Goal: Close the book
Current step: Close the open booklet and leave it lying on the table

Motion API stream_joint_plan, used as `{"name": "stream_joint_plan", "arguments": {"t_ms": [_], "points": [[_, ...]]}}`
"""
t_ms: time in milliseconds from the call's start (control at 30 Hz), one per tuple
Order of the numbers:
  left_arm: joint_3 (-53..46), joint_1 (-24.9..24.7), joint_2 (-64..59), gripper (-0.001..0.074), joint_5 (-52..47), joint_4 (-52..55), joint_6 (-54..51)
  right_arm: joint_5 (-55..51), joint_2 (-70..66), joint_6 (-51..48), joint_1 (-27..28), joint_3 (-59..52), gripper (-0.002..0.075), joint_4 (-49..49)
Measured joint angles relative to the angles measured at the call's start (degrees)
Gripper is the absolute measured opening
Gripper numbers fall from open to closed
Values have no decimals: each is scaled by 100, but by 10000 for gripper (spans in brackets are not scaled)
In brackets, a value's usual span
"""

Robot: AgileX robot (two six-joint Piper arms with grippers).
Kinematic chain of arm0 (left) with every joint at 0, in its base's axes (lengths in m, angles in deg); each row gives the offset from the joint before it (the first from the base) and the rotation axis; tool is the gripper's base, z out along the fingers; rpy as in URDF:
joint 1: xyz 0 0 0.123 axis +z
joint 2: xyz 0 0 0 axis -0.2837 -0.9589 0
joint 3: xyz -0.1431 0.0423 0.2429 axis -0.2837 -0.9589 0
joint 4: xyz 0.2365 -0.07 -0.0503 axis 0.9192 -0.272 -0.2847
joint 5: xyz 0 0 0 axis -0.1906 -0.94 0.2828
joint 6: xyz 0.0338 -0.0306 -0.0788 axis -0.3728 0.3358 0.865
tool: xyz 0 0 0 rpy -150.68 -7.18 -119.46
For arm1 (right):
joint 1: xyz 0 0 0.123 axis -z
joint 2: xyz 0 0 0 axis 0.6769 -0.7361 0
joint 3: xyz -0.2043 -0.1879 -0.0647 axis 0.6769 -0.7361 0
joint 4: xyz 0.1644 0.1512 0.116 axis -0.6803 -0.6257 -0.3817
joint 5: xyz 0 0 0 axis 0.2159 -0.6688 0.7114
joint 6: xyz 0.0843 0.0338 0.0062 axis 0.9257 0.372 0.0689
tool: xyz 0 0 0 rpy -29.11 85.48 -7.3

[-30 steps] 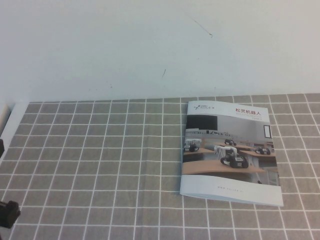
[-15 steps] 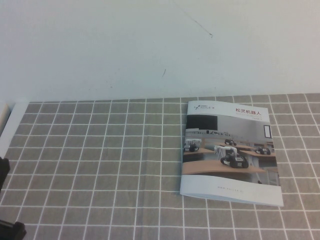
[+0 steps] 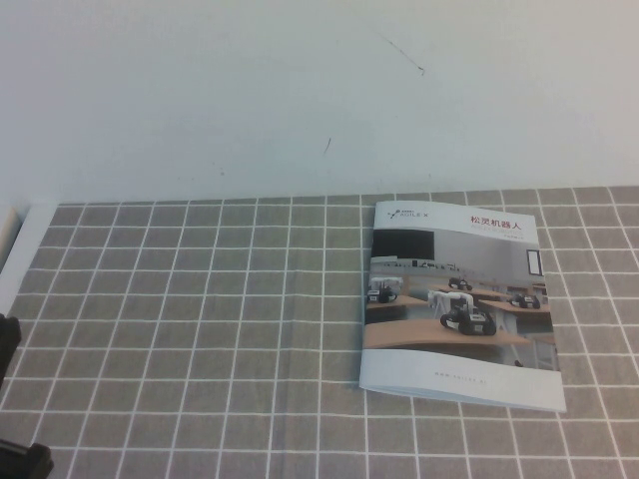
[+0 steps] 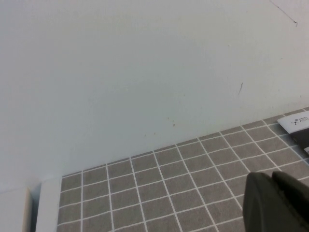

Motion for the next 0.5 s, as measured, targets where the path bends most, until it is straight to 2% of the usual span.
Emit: {"name": "stream_joint_plan", "arguments": {"t_ms": [500], "points": [[0, 0, 0, -2, -176, 0, 0, -13, 0, 0, 0, 0, -3, -22]]}}
